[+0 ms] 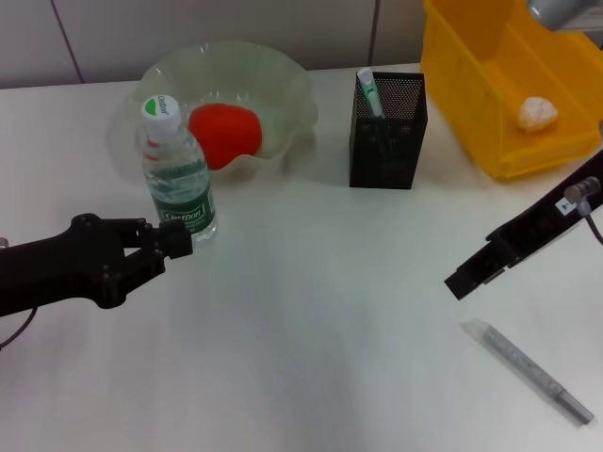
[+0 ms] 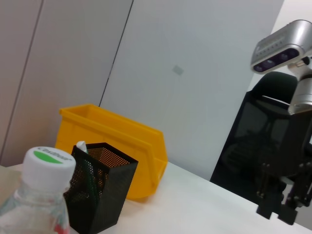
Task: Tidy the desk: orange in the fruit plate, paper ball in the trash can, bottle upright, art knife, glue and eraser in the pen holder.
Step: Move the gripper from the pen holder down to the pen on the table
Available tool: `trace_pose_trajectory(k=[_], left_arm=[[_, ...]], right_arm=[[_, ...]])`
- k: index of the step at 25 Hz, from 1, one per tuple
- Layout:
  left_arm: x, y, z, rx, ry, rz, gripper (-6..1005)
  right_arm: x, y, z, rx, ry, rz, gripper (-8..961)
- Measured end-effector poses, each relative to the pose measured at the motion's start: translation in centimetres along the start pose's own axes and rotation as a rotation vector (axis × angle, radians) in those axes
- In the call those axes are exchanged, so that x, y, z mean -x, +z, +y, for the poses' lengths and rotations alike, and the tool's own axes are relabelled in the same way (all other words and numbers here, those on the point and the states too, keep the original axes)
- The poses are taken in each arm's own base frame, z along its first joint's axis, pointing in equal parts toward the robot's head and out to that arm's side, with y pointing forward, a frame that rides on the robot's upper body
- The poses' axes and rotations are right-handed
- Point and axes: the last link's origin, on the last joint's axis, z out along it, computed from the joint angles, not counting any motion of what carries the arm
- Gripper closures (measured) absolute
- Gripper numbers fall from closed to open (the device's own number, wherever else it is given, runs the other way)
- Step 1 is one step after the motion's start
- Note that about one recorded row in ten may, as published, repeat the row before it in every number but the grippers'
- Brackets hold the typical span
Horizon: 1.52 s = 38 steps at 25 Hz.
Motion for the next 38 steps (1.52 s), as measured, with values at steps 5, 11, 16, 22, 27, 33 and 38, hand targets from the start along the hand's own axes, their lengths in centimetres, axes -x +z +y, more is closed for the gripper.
trace_pose_trajectory(k=[5, 11, 16, 22, 27, 33, 38], left_arm=[[0.0, 0.0, -0.2, -0.017, 0.003, 0.001, 860], [0.1, 0.3, -0.3, -0.019, 0.008, 0.011, 860], [0.1, 0.5, -0.4, -0.023, 0.012, 0.026, 860], [-0.3, 0.2, -0.7, -0.043, 0.014, 0.058, 860], [-0.5, 0.1, -0.7, -0.052, 0.019, 0.087, 860], [-0.6, 0.0, -0.7, -0.057, 0.012, 0.113, 861], [-0.8, -0.1, -0.9, -0.064, 0.016, 0.122, 861]], right_arm=[[-0.3, 0.0, -0.3, -0.013, 0.002, 0.031, 487], [-0.9, -0.1, -1.3, -0.063, 0.000, 0.068, 487], [-1.3, 0.4, -1.6, -0.076, -0.011, 0.104, 488], [-1.5, 1.5, -1.9, -0.100, -0.030, 0.173, 488], [-1.1, 2.2, -2.4, -0.155, -0.060, 0.191, 488], [-0.6, 3.3, -2.9, -0.168, -0.084, 0.201, 494], [0.0, 4.5, -3.1, -0.156, -0.094, 0.202, 526]])
